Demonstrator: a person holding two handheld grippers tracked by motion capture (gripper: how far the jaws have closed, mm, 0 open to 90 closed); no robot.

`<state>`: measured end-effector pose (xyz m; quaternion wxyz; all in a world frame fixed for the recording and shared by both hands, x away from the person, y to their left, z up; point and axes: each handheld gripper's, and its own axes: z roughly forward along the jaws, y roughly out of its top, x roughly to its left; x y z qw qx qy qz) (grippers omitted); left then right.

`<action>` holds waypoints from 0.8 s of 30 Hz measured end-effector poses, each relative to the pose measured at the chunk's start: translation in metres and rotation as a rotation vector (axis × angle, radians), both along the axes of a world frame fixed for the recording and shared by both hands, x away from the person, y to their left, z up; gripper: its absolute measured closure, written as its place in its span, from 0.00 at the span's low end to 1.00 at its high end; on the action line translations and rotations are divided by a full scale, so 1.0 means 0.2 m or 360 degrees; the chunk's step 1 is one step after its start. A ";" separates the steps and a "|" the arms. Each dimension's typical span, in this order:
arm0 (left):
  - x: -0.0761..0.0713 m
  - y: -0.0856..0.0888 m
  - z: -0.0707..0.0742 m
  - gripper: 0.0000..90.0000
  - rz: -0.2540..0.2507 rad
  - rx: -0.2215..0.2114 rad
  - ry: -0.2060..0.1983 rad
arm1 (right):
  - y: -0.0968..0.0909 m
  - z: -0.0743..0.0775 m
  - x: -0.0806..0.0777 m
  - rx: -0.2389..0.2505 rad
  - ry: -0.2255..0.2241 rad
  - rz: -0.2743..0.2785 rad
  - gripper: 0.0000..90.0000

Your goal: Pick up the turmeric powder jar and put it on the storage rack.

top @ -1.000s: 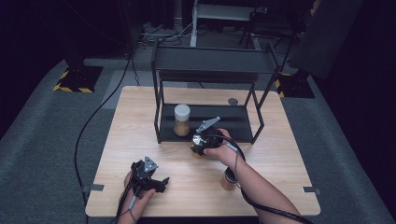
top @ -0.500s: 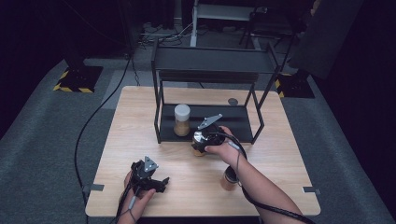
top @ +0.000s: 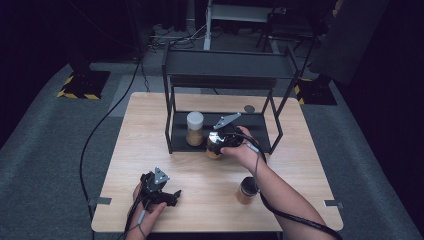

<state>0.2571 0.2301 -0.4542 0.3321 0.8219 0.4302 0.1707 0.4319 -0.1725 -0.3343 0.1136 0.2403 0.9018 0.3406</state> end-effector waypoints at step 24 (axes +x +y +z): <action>0.00 0.00 0.00 0.00 -0.0005 0.0000 0.0000 | 0.03 -0.07 0.16 -0.0022 -0.0030 -0.0174 0.36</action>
